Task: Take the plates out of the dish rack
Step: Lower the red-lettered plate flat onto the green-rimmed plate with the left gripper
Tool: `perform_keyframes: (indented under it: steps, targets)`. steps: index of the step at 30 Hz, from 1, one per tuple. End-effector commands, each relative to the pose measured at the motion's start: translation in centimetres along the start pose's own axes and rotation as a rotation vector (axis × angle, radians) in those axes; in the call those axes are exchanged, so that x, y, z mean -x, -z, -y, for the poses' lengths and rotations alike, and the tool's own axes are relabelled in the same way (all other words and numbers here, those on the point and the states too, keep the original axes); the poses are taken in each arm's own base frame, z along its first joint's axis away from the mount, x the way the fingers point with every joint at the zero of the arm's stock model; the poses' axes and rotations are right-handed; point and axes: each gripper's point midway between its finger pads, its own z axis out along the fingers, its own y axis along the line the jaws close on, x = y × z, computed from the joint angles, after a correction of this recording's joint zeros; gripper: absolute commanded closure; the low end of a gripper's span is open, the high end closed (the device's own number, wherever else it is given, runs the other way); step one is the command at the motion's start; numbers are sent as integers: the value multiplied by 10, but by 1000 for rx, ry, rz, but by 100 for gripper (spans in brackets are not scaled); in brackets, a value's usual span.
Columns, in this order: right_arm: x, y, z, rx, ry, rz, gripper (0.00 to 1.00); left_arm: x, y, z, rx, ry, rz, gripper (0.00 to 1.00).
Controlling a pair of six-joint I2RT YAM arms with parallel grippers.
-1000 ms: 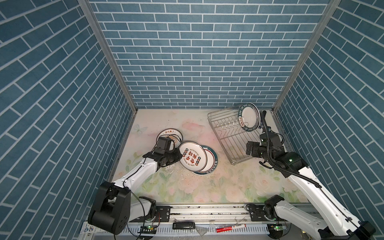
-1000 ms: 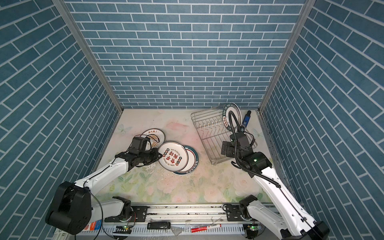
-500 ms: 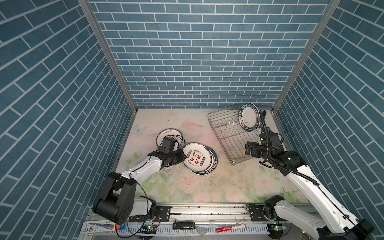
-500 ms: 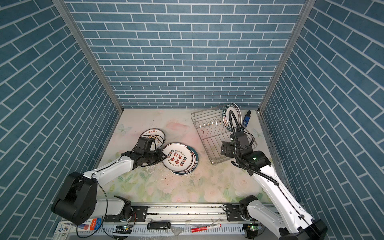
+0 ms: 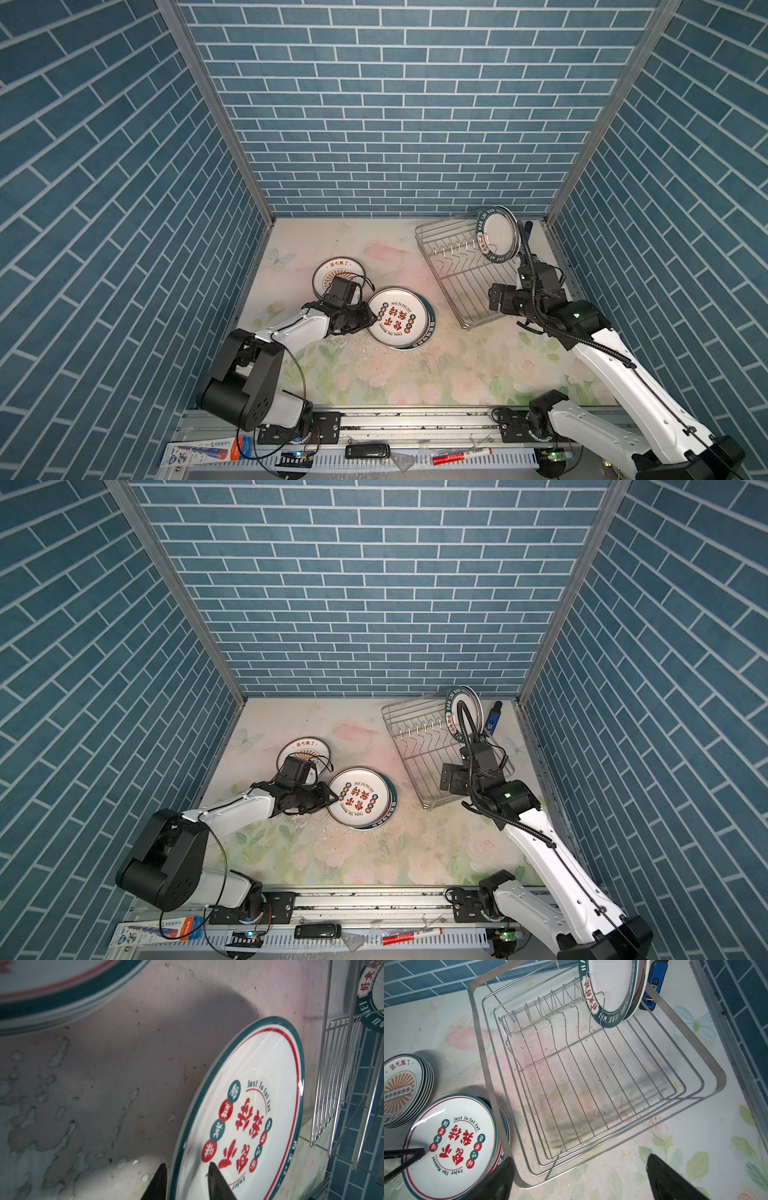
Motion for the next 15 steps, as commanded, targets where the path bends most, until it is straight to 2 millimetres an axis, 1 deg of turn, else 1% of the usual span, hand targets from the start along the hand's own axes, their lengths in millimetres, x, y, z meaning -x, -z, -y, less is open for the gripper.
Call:
perform_keyframes:
  steps: [1, 8, 9, 11, 15]
  targets:
    - [-11, -9, 3, -8, 28, -36, 1, 6, 2, 7, 36, -46, 3, 60]
    - [-13, -14, 3, -5, 33, -45, 1, 1, -4, 16, 74, -100, -31, 55]
    - [-13, -14, 4, -7, 35, -48, 1, 0, -5, 17, 79, -106, -35, 53]
    - [-14, -16, 5, -13, 39, -51, 1, 0, -6, 16, 100, -108, -36, 45]
    - [-11, -17, 8, -21, 40, -34, 1, 2, -3, 12, 135, -115, -25, 40]
